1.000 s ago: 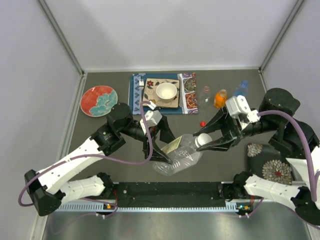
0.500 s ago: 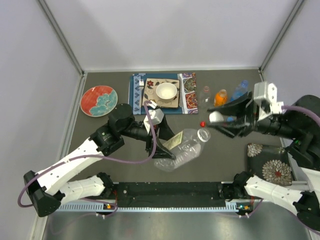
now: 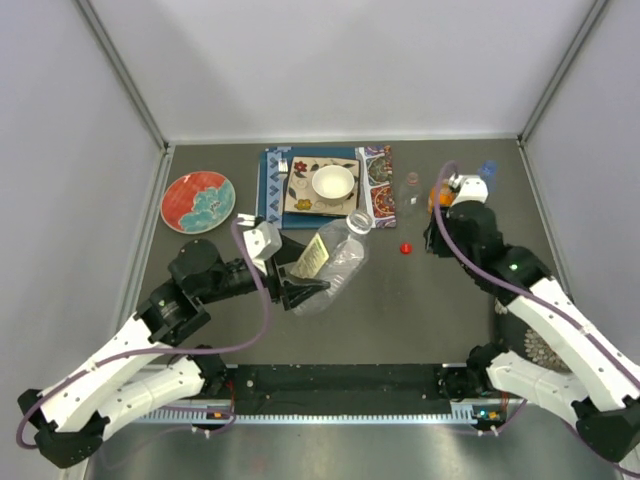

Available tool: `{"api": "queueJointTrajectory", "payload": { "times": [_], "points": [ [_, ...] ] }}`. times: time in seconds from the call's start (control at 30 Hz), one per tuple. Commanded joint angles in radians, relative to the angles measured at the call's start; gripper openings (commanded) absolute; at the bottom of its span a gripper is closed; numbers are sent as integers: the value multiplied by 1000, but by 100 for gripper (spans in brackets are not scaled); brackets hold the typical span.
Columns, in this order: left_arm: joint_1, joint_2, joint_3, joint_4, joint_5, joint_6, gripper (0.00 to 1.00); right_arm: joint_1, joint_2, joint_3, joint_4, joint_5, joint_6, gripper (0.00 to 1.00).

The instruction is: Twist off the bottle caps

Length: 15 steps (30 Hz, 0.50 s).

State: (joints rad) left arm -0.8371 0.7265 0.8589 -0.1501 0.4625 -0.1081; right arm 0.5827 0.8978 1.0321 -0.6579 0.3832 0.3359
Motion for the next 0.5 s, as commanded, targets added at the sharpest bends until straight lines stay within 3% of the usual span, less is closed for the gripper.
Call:
{"api": "queueJointTrajectory", "payload": {
  "times": [0.0,0.2,0.47],
  "points": [
    [4,-44,-3,11,-101,33,0,-30,38,-122,96,-18,175,0],
    [4,-64,-31,10,-91,22,0,-76,151,-325,230,-121,232,0],
    [4,-75,-66,30,-85,15,0,-76,272,-412,333,-123,255,0]
  ]
}}
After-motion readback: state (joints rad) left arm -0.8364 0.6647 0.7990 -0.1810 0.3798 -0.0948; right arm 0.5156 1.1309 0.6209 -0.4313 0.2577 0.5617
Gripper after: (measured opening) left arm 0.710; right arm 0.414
